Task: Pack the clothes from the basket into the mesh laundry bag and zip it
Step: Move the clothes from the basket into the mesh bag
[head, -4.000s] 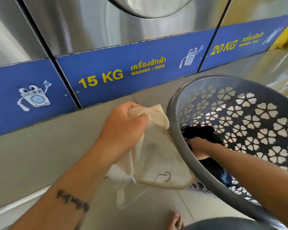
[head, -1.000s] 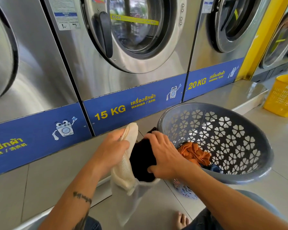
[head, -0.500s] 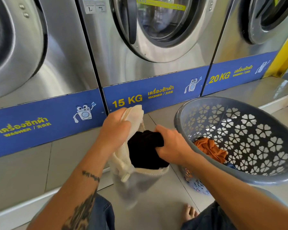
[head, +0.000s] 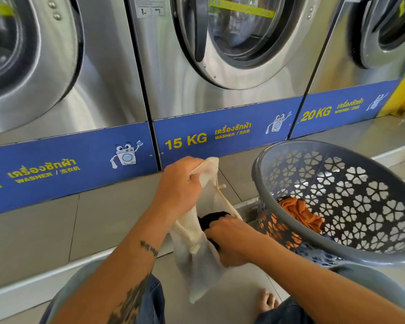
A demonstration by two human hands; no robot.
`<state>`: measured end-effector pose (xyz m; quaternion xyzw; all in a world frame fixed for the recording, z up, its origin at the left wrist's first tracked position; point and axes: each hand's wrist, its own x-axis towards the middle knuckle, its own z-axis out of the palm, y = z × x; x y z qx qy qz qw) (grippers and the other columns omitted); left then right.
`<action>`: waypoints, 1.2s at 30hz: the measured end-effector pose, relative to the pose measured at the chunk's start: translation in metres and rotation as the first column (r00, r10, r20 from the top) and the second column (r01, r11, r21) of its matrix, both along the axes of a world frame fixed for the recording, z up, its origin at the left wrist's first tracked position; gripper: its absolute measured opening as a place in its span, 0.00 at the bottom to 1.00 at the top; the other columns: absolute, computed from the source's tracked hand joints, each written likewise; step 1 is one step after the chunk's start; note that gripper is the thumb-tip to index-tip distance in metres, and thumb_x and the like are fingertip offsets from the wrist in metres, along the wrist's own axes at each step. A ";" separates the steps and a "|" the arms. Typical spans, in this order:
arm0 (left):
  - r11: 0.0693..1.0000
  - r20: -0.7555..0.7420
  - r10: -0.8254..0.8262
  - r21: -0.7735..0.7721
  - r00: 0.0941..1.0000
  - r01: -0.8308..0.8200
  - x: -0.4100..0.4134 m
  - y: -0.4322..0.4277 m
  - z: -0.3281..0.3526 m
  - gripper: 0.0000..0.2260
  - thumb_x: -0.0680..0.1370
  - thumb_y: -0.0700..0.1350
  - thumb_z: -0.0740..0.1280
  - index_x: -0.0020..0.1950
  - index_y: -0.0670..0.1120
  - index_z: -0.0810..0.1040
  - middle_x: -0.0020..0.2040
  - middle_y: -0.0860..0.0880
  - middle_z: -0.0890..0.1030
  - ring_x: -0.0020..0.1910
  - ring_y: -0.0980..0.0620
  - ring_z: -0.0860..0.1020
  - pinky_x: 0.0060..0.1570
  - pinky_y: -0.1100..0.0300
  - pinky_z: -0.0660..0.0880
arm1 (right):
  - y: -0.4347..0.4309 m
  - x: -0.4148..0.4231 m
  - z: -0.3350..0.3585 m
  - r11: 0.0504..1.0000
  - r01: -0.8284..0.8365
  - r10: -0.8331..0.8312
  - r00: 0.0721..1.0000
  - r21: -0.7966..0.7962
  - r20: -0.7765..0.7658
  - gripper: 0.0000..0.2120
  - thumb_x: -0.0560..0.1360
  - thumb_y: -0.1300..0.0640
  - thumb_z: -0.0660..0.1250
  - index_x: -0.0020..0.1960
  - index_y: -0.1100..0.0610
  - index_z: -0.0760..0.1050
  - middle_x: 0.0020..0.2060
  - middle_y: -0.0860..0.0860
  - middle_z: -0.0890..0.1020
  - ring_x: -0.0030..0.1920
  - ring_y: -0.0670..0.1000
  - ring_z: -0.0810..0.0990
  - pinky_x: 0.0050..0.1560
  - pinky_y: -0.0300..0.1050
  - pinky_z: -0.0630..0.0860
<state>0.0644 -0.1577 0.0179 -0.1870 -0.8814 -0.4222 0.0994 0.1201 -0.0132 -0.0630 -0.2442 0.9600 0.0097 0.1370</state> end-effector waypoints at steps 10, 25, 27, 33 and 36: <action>0.999 0.254 0.049 0.007 0.966 -0.053 0.004 0.013 0.021 0.10 0.76 0.42 0.64 0.46 0.52 0.85 0.43 0.56 0.84 0.43 0.60 0.79 0.38 0.63 0.72 | 0.048 0.011 0.027 0.872 0.275 -0.313 0.949 -0.404 -0.028 0.31 0.74 0.56 0.64 0.76 0.45 0.65 0.70 0.47 0.74 0.70 0.53 0.72 0.67 0.55 0.74; 0.977 0.399 0.151 0.078 0.904 -0.198 -0.035 0.099 -0.003 0.13 0.71 0.45 0.65 0.44 0.36 0.81 0.42 0.37 0.81 0.35 0.47 0.71 0.36 0.54 0.67 | 0.210 -0.041 0.010 0.652 0.734 -0.685 0.677 -0.187 0.270 0.36 0.74 0.57 0.70 0.79 0.48 0.61 0.69 0.58 0.76 0.64 0.58 0.77 0.59 0.46 0.74; 0.981 0.392 0.138 0.070 0.910 -0.179 -0.047 0.107 -0.008 0.13 0.71 0.45 0.65 0.44 0.36 0.82 0.44 0.36 0.82 0.37 0.43 0.73 0.36 0.53 0.69 | 0.216 -0.057 -0.019 0.706 0.708 -0.674 0.670 0.005 0.312 0.44 0.73 0.55 0.73 0.82 0.48 0.52 0.75 0.58 0.70 0.70 0.59 0.73 0.64 0.48 0.73; 0.981 0.381 0.104 0.113 0.919 -0.158 -0.079 0.124 -0.025 0.12 0.75 0.45 0.65 0.46 0.38 0.83 0.48 0.38 0.83 0.42 0.44 0.76 0.38 0.55 0.68 | 0.238 -0.114 -0.096 0.773 0.512 -0.628 0.705 0.376 0.331 0.54 0.66 0.45 0.75 0.82 0.43 0.46 0.80 0.54 0.63 0.77 0.61 0.64 0.71 0.63 0.69; 0.984 0.389 0.051 0.140 0.920 -0.114 -0.089 0.128 -0.032 0.11 0.77 0.46 0.65 0.45 0.41 0.84 0.47 0.43 0.85 0.46 0.44 0.79 0.37 0.62 0.70 | 0.247 -0.130 -0.136 0.769 0.487 -0.633 0.669 0.415 0.388 0.56 0.65 0.42 0.77 0.82 0.43 0.45 0.81 0.57 0.59 0.78 0.64 0.61 0.73 0.63 0.66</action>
